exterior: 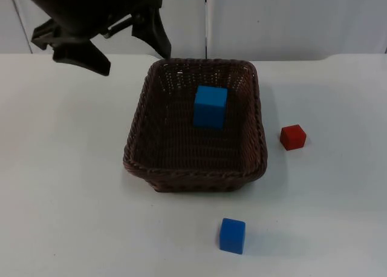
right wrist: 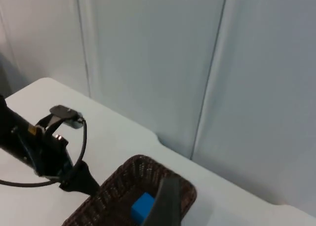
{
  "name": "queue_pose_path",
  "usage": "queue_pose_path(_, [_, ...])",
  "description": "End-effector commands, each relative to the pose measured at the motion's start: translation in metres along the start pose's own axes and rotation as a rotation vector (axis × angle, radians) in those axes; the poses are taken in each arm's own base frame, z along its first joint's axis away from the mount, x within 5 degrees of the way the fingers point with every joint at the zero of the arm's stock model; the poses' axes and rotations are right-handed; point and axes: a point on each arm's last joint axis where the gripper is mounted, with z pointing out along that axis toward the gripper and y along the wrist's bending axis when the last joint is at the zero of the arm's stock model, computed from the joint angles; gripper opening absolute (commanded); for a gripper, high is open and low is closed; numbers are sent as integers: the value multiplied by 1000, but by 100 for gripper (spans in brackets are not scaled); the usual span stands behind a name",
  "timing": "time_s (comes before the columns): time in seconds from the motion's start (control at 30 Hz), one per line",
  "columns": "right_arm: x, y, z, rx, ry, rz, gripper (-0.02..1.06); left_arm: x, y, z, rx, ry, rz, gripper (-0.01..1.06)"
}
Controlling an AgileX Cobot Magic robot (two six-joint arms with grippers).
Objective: Pick up the basket with the left hand and place the largest block into the basket with the right hand.
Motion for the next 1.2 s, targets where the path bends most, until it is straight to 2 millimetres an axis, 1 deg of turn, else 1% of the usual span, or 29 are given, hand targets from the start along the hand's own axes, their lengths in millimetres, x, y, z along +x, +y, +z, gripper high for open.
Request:
queue_pose_path(0.0, [1,0,-2,-9,5,2,73,4,-9,-12,3,-24,47,87])
queue_pose_path(0.03, [1,1,-2,-13,5,3,73,8,-15,-21,11,-40,78,87])
queue_pose_path(0.1, [1,2,-3,-23,2,7,73,15,-27,-32,24,-58,122,87])
queue_pose_path(0.13, [1,2,-7,-26,-7,9,73,19,-34,-39,31,-69,147,87])
queue_pose_path(0.17, [4,3,-3,-33,10,10,73,23,-41,-46,38,-81,174,87])
queue_pose_path(0.2, [4,3,-3,-33,10,10,73,23,-41,-46,38,-81,174,87])
queue_pose_path(0.23, [8,4,-8,-48,7,16,73,26,-46,-51,44,-90,191,87])
queue_pose_path(0.3, [19,6,-9,-54,-17,19,73,34,-58,-66,67,-117,223,87])
queue_pose_path(0.33, [28,7,-6,-56,-17,19,73,37,-61,-74,74,-134,237,87])
queue_pose_path(0.37, [35,8,-10,-54,-43,20,73,41,-64,-80,80,-142,248,87])
queue_pose_path(0.4, [35,8,-10,-54,-43,20,73,41,-64,-80,80,-142,248,87])
queue_pose_path(0.47, [55,10,-8,-54,-53,19,73,49,-68,-95,89,-177,267,87])
queue_pose_path(0.57, [83,12,-16,-52,-74,19,73,60,-69,-115,96,-226,282,87])
queue_pose_path(0.6, [83,12,-16,-52,-74,19,73,60,-69,-115,96,-226,282,87])
queue_pose_path(0.67, [101,13,-18,-52,-57,17,73,68,-69,-127,98,-267,303,87])
queue_pose_path(0.7, [114,14,-20,-53,-40,16,73,73,-68,-133,100,-287,306,87])
queue_pose_path(0.73, [118,15,-20,-54,-34,16,73,78,-68,-140,104,-304,310,87])
queue_pose_path(0.77, [118,15,-20,-54,-34,16,73,78,-68,-140,104,-304,310,87])
queue_pose_path(0.87, [142,17,-22,-58,-1,16,73,95,-65,-152,101,-334,345,87])
queue_pose_path(0.9, [142,17,-22,-58,-1,16,73,95,-65,-152,101,-334,345,87])
queue_pose_path(1.03, [170,20,-22,-60,19,17,73,116,-56,-158,71,-332,387,87])
queue_pose_path(1.07, [175,20,-24,-59,9,17,73,121,-54,-158,69,-331,387,87])
queue_pose_path(1.1, [175,20,-24,-59,9,17,73,121,-54,-158,69,-331,387,87])
queue_pose_path(1.17, [187,21,-28,-59,2,18,73,131,-51,-160,70,-333,389,87])
